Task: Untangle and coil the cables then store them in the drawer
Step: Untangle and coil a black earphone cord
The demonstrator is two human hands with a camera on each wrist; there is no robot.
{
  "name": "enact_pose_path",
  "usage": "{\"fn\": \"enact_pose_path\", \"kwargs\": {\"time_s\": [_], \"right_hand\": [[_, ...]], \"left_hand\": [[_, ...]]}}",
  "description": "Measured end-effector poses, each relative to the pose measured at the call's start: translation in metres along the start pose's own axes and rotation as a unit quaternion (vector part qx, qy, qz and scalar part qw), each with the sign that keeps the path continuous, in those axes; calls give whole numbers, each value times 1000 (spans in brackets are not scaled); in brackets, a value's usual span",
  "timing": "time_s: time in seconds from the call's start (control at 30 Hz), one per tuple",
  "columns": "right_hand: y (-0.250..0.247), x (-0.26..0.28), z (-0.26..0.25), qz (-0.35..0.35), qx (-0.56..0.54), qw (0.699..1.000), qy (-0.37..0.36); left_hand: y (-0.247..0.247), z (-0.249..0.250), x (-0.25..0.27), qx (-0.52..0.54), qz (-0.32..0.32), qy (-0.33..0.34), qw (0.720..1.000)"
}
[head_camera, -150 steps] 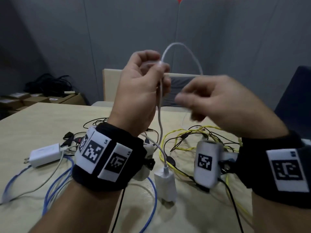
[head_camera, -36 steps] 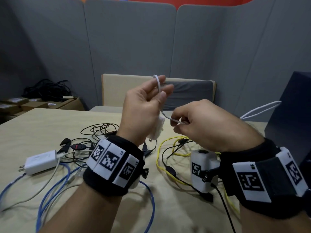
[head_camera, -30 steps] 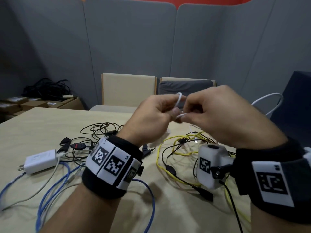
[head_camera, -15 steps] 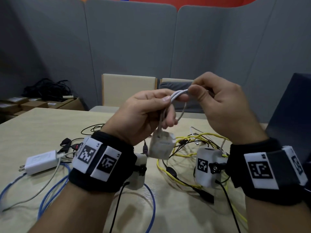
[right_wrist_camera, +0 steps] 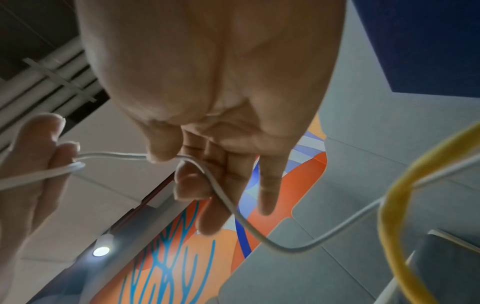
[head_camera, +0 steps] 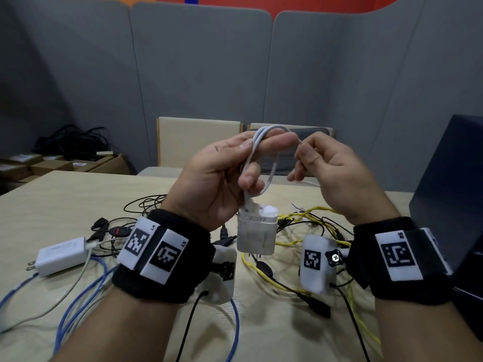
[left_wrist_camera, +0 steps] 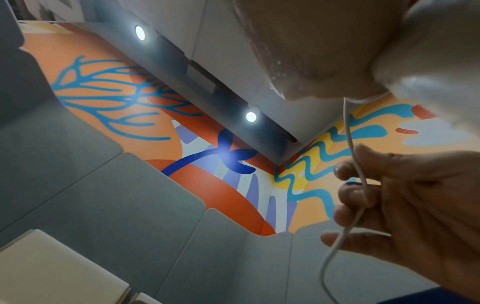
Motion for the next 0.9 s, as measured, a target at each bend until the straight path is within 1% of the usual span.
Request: {"fn": "enact_pose_path", "kwargs": {"time_s": [0.1, 0.13, 0.2, 0.27, 0.3, 0.37, 0.47, 0.53, 0.63, 0.73, 0.8, 0.9], "right_hand": [[1, -1, -2, 19, -7, 1000, -9], [1, -1, -3, 26, -11, 1000, -10], [2, -1, -3, 28, -23, 999, -6], [7, 0, 0, 11, -23, 1000, 0], [11, 1, 1, -4, -18, 1000, 2], [19, 3, 3, -32, -3, 999, 5], [28, 5, 7, -66, 68, 995, 15], [32, 8, 10, -96, 113, 989, 27], [34, 11, 4, -122, 155, 980, 29], [39, 15, -9, -149, 196, 969, 11], [40, 17, -18, -152, 227, 962, -7], [43, 21, -33, -171, 264, 949, -33]], "left_hand": [[-5, 2, 0, 30, 29, -2, 999], [-6, 2, 0, 55, 30, -6, 998], [-4, 4, 0, 119, 7, -20, 993], [-2, 9, 1, 177, -11, -19, 984], [-3, 12, 1, 194, -5, -10, 981], [-8, 17, -1, 194, 30, 23, 980], [-14, 22, -2, 131, 87, 67, 985], [-16, 22, -2, 70, 106, 82, 988], [-17, 18, -3, -27, 127, 87, 988], [-20, 16, -2, -100, 157, 107, 977], [-21, 16, -2, -151, 167, 125, 966], [-20, 17, -2, -262, 177, 148, 937]]}}
Point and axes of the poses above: each hand's wrist, its own x-axis away from the middle knuckle, its own y-axis out of the palm, z = x × y, the point moved 9 cm from there along -x, towards the middle knuckle, and after that the axes turned 7 degrees about z, right-handed, at the moved point
